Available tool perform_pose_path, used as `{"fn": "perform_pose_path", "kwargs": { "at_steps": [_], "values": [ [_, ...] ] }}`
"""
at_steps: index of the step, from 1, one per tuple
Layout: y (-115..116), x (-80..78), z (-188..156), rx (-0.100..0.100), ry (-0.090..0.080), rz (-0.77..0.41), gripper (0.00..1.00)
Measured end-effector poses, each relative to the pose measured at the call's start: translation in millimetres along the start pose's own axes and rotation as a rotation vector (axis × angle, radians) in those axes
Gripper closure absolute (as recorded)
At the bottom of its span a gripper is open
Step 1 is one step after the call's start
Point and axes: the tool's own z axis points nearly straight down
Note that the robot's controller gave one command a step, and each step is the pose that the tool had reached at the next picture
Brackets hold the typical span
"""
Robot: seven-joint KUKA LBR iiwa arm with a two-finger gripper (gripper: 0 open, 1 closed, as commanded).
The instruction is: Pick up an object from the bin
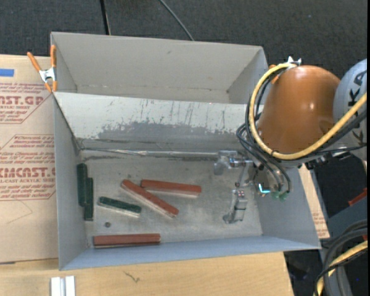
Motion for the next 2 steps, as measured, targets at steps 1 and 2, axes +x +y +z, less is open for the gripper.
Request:
{"fn": "perform_pose_path", "kwargs": {
  "at_steps": [1, 2],
  "values": [
    [0, -1.6, -4, 0.000, -0.008, 0.000, 0.00],
    [17, -29.7, 36, -0.002, -0.014, 0.098, 0.00]
  ]
}}
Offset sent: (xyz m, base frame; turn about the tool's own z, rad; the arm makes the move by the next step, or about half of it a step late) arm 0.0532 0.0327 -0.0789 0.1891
